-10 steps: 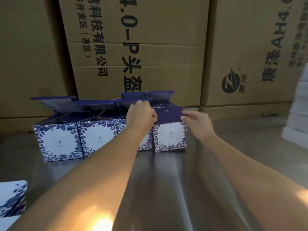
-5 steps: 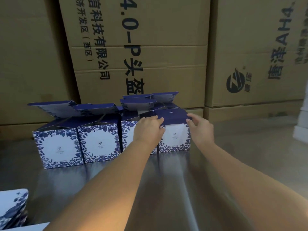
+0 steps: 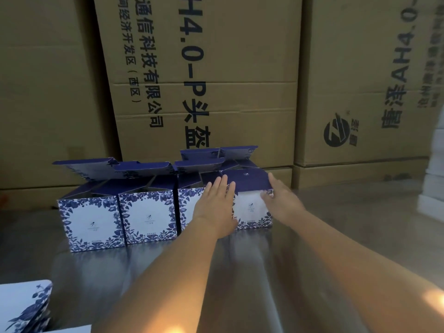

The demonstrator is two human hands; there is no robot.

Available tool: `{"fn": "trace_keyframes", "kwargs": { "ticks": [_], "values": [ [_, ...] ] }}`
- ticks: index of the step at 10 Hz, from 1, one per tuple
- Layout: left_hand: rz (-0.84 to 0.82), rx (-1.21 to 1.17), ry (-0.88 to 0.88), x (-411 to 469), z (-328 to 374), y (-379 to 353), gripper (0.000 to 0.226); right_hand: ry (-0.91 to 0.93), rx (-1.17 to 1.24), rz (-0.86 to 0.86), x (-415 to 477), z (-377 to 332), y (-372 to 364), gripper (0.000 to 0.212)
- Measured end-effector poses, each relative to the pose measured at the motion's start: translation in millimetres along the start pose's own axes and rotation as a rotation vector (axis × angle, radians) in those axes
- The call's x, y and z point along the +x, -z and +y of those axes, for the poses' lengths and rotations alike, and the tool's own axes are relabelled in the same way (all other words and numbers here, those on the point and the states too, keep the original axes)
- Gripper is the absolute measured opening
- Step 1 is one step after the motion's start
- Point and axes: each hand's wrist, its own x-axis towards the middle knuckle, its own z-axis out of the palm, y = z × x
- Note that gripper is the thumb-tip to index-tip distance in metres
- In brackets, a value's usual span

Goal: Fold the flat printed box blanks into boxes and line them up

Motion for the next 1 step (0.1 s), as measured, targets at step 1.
{"fn": "trace_keyframes", "kwargs": {
  "ticks": [1],
  "values": [
    [-0.045,0.057,-0.027,-6.6,5.1,18.2,0.091,-0.039,0.062,-0.045,-13.5,-9.1,24.8,0.083]
  ]
}}
